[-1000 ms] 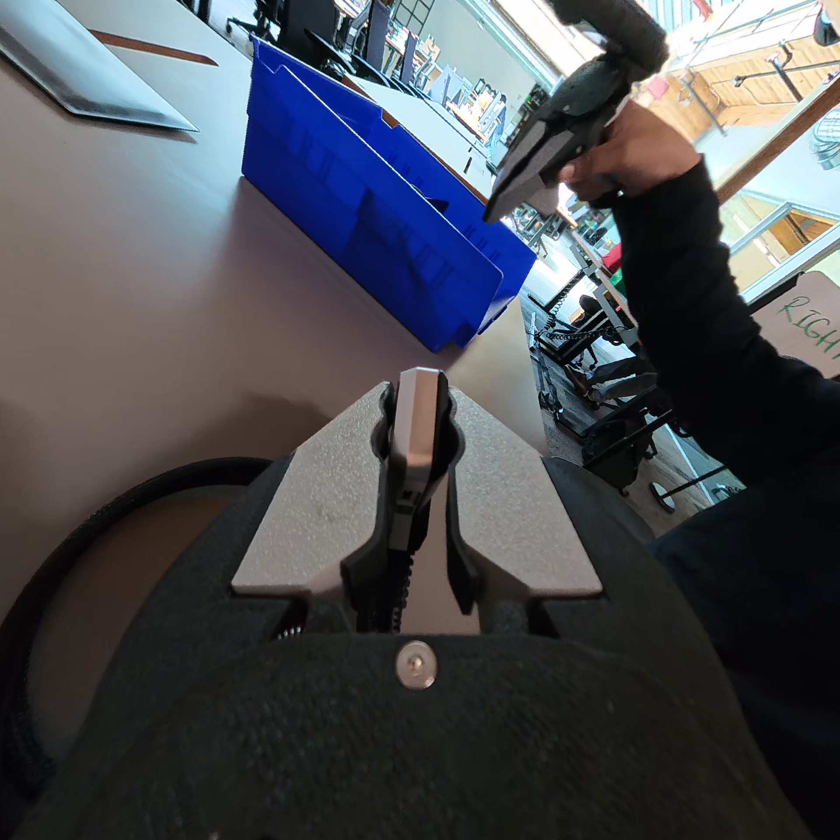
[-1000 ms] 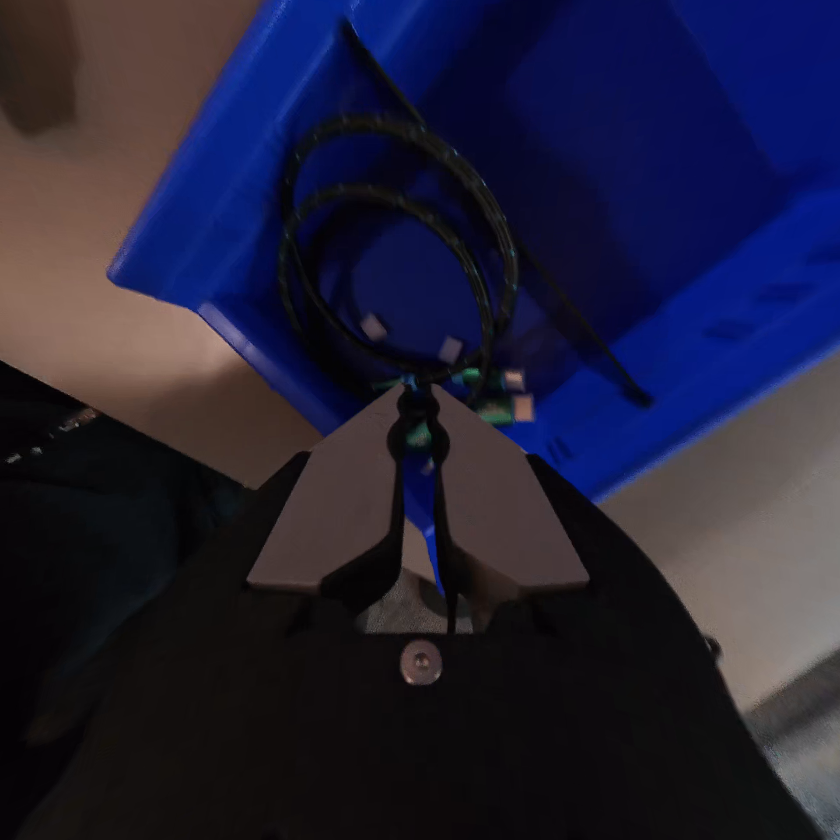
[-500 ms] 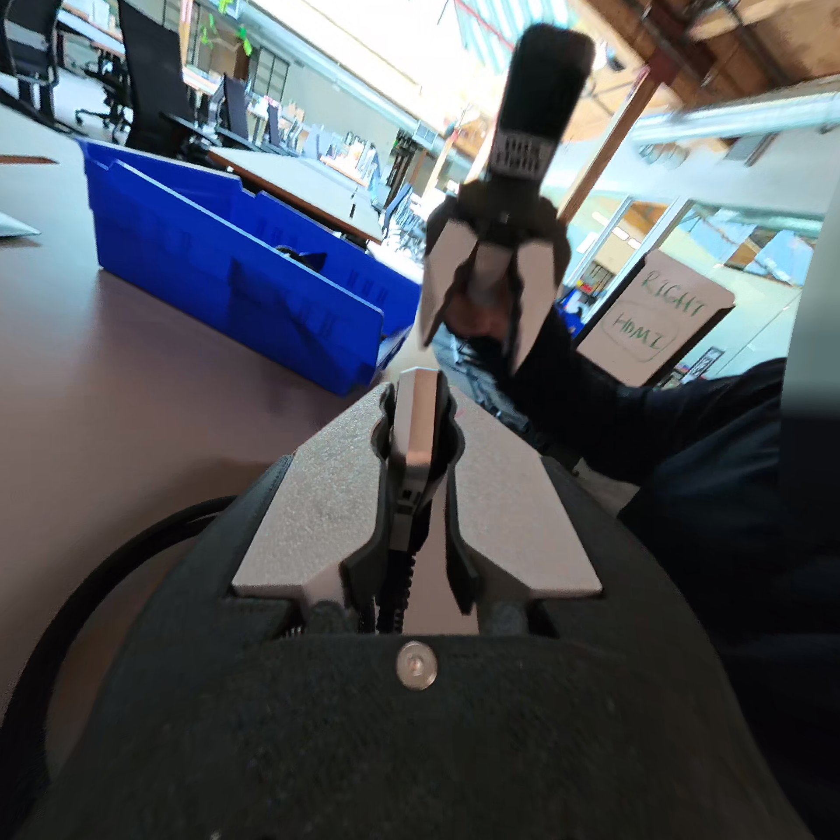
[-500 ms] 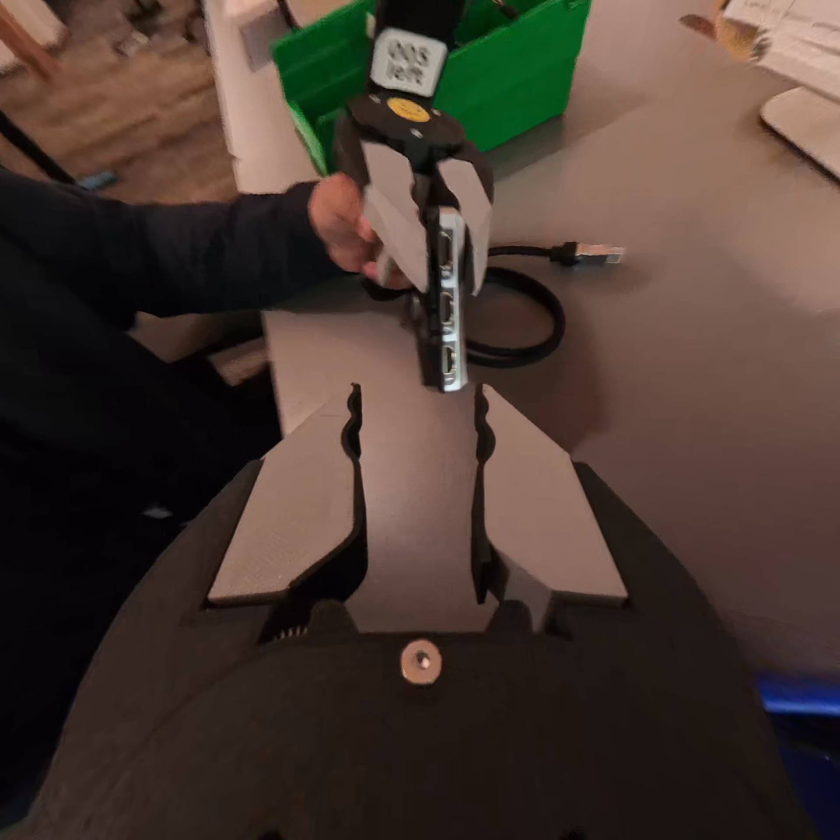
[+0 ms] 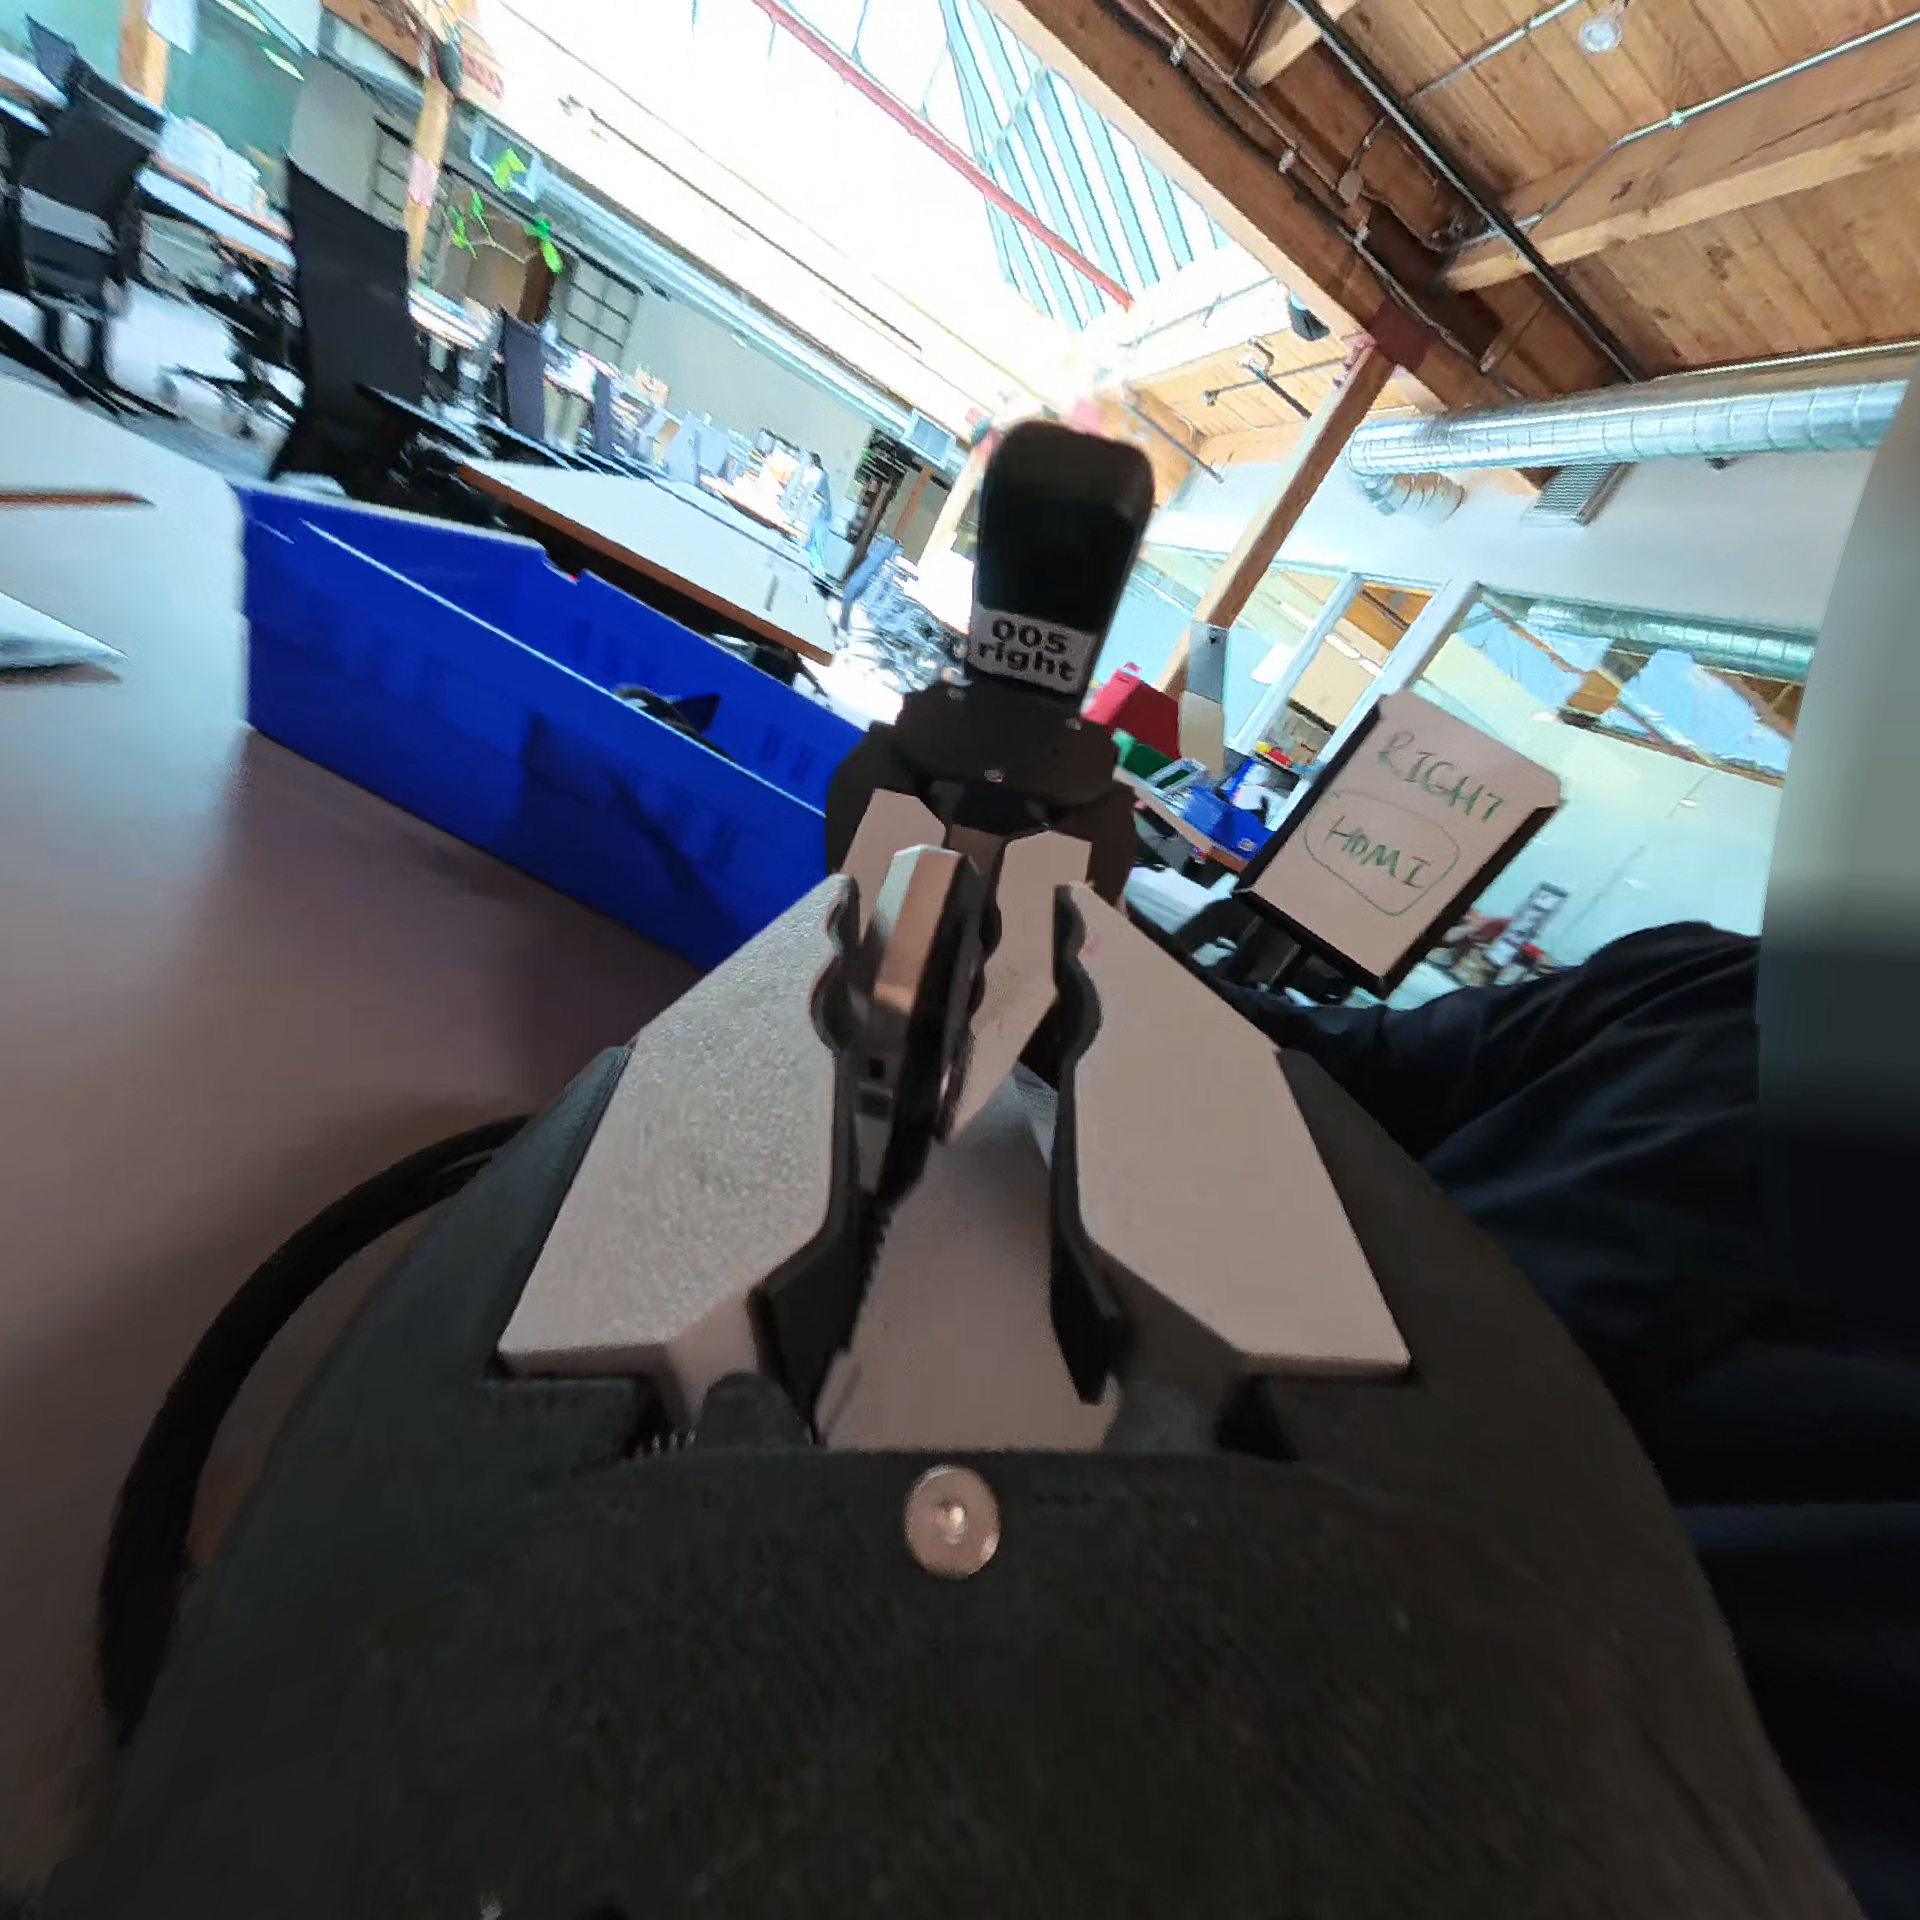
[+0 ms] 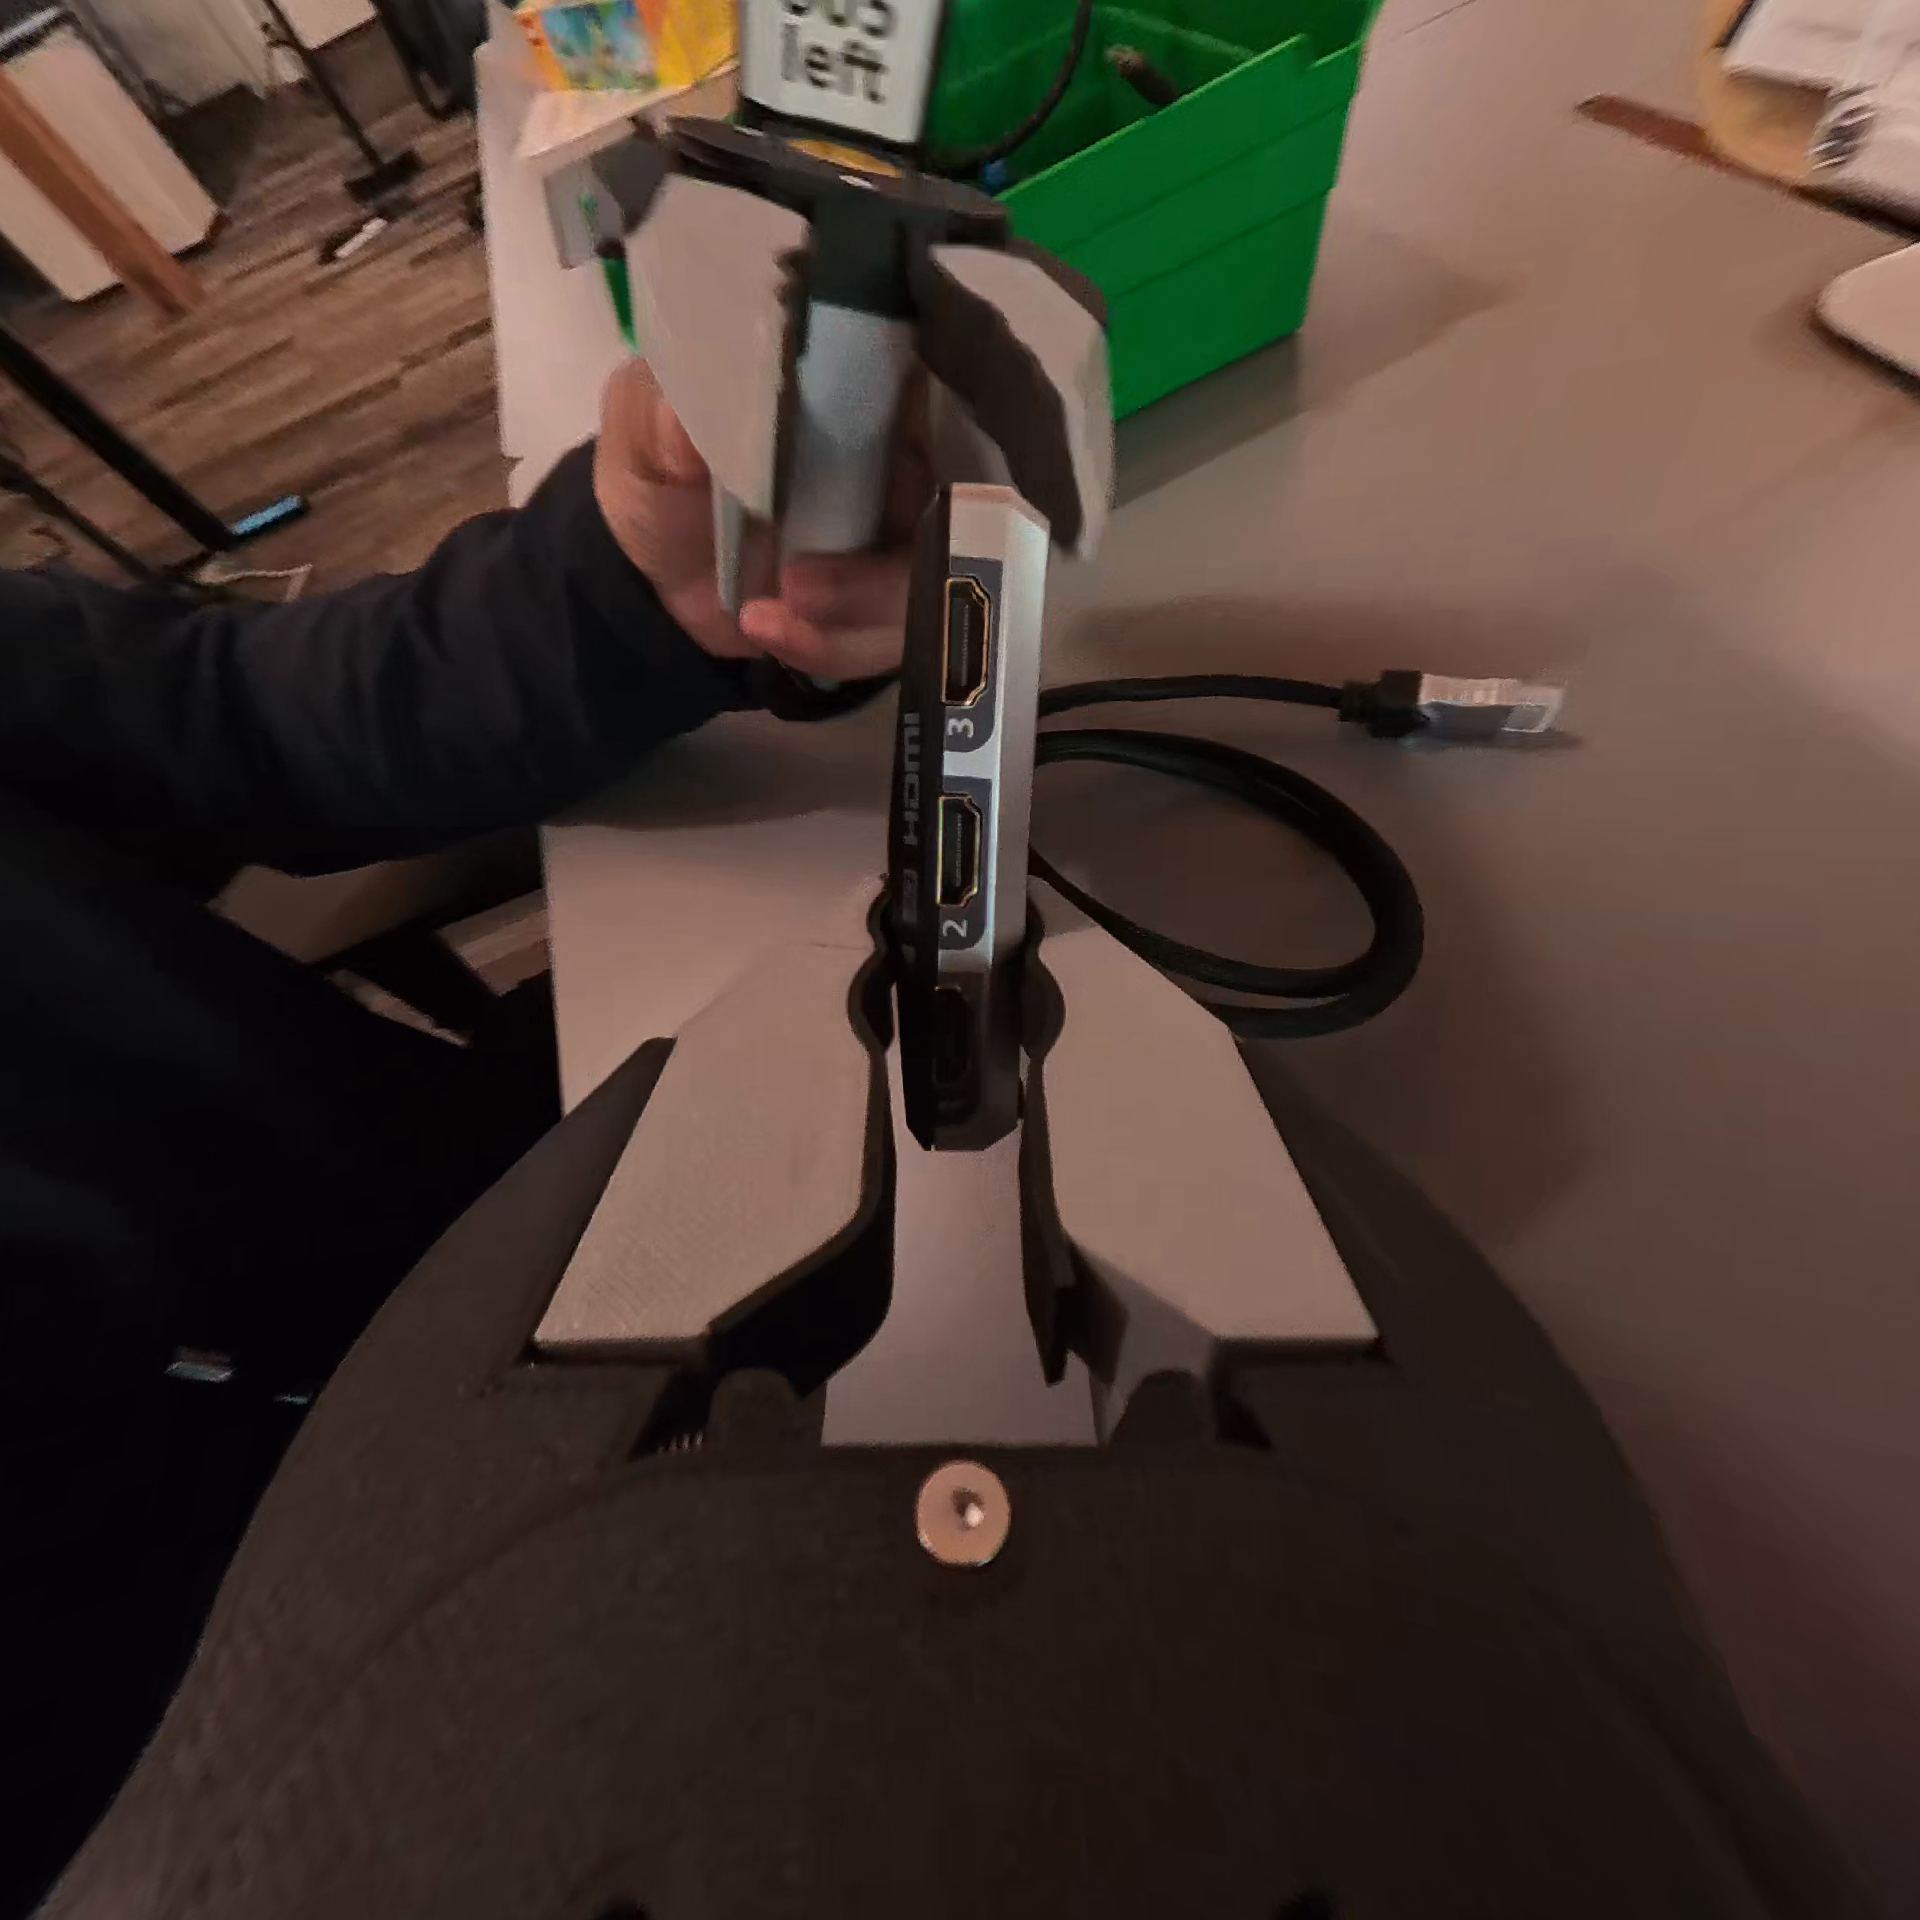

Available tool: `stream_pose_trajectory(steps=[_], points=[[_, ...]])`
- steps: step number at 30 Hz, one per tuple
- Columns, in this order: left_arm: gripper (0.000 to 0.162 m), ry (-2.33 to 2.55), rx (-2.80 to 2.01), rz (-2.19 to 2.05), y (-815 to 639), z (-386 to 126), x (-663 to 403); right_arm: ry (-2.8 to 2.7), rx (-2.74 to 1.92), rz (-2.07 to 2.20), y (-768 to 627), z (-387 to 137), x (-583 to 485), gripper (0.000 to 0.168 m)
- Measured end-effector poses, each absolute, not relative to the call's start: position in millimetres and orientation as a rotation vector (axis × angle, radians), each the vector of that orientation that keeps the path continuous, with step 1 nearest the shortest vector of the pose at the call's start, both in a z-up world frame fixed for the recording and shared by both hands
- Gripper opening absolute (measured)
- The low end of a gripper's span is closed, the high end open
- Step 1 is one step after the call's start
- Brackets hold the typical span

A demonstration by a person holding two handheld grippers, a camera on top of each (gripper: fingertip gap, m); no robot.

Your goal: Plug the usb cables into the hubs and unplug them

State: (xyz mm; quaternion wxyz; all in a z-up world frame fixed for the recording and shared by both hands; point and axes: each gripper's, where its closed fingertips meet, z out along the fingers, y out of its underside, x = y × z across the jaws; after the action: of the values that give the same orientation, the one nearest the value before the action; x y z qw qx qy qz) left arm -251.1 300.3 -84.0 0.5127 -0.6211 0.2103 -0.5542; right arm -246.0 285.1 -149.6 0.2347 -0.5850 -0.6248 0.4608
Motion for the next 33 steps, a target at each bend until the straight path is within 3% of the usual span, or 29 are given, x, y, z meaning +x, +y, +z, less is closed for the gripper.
stream_pose_trajectory(steps=[14,20,28,30,33], points=[[0.036,0.7,-1.71,-0.863,297.8,-109.9,-270.1,-1.476,-1.589,1.221,337.7,-98.8,-213.0,0.017],[0.029,0.584,-1.745,-0.927,308.1,-114.1,-278.4,-1.269,-1.479,1.15,386.4,-7.9,-172.4,0.017],[0.022,0.552,-1.705,-0.932,310.2,-107.2,-280.2,-1.008,-1.137,0.734,468.3,112.2,-61.9,0.017],[0.022,0.558,-1.717,-0.929,311.2,-110.7,-278.0,-1.023,-1.116,0.666,489.5,112.3,-47.1,0.017],[0.021,0.572,-1.748,-0.912,313.3,-118.6,-275.5,-1.172,-1.227,0.699,516.3,69.7,-40.1,0.017]])
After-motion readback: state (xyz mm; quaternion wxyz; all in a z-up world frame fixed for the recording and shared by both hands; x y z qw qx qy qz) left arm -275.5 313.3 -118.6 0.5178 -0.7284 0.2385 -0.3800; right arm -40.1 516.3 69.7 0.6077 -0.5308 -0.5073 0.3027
